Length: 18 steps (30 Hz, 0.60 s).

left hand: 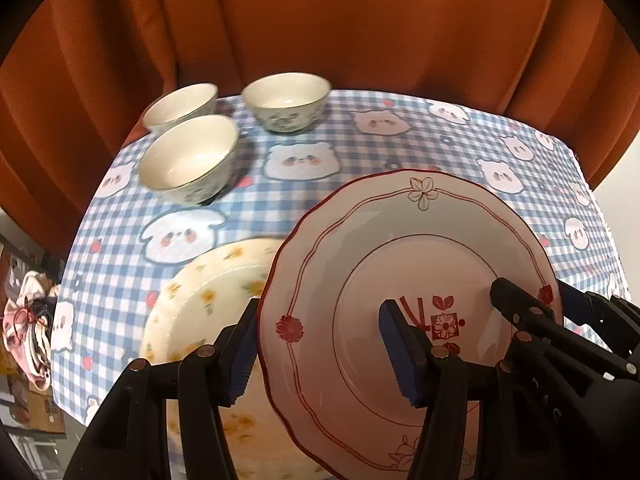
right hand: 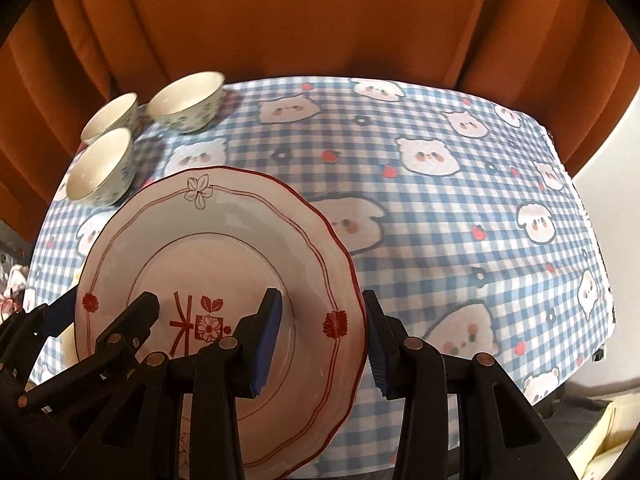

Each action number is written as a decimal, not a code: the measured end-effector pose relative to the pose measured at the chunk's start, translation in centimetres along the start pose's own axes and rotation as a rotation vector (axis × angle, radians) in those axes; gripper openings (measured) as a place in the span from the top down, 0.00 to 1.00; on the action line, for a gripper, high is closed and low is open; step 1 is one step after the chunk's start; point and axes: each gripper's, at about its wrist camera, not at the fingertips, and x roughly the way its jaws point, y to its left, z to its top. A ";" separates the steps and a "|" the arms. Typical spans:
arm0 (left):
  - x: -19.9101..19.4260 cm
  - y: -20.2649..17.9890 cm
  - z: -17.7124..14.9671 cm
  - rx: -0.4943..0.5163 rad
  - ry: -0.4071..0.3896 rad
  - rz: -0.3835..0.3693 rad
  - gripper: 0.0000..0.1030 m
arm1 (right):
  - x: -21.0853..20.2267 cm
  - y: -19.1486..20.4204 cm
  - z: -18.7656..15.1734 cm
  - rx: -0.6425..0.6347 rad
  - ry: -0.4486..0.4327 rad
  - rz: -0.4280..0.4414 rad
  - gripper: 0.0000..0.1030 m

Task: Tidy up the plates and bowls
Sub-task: 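Lift the red-rimmed plate and carry it toward the yellow-flower plate stack, then lower the red-rimmed plate onto the yellow-flower plates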

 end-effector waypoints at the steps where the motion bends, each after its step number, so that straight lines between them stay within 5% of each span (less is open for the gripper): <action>1: 0.0 0.4 -0.1 -0.006 0.001 0.001 0.43 | 0.0 0.7 -0.1 -0.011 0.003 0.000 0.57; 18: 3.0 7.8 -2.9 -0.135 0.112 0.040 0.43 | 3.7 9.4 -0.7 -0.165 0.120 0.022 0.57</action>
